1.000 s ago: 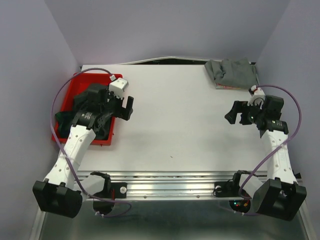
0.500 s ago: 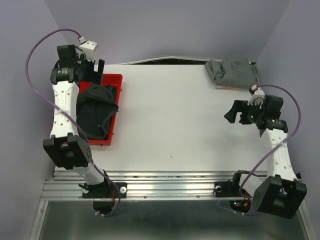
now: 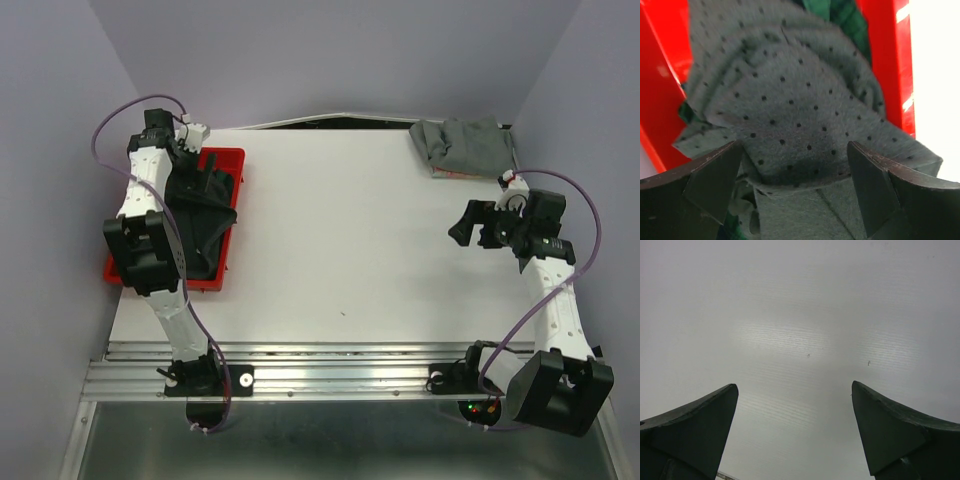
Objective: Fold and stack the skirts
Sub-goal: Grab the skirt from the pile, then move the skirt to the center of the board, then flatten the skirt out
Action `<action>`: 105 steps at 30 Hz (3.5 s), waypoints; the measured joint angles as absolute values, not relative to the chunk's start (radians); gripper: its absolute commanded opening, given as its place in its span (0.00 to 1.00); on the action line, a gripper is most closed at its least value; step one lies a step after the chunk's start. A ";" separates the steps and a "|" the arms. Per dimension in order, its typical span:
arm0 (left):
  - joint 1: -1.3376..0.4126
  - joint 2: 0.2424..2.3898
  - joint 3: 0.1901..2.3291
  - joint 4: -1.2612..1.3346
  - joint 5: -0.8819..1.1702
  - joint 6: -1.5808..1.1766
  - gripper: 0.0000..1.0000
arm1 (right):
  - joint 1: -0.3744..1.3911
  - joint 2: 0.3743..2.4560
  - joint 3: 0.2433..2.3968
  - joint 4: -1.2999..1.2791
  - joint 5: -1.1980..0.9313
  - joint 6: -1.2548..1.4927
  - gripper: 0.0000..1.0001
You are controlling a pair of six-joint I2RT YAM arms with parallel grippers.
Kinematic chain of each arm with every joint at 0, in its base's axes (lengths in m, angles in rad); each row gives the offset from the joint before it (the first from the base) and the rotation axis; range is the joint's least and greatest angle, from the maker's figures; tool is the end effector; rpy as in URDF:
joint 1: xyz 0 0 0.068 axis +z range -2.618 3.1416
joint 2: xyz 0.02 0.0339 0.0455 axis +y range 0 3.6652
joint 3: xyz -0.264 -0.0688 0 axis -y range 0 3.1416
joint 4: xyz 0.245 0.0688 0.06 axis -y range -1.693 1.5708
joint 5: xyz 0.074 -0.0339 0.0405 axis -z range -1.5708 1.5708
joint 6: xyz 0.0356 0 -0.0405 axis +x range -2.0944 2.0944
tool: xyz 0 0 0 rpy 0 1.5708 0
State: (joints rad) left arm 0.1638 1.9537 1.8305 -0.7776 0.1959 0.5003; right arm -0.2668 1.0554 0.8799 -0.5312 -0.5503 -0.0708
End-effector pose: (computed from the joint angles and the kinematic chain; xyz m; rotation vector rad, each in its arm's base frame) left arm 0.4321 0.0644 0.3024 0.4923 2.3985 0.0504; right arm 0.2180 -0.0403 0.2918 -0.0689 2.1892 0.4362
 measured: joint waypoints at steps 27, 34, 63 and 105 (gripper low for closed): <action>0.159 1.822 2.048 -0.852 0.272 0.534 0.00 | -0.267 1.040 0.866 -0.527 -0.559 -0.070 1.00; -0.045 1.836 2.338 -0.839 0.288 0.538 0.00 | -0.267 1.041 0.866 -0.505 -0.584 -0.059 1.00; -0.308 1.512 1.346 -0.143 0.899 0.155 0.00 | -0.267 1.108 0.827 -0.323 -0.940 0.083 1.00; -0.990 1.652 1.399 -0.426 0.069 0.290 0.73 | -0.266 1.363 0.567 -0.226 -0.818 0.354 0.60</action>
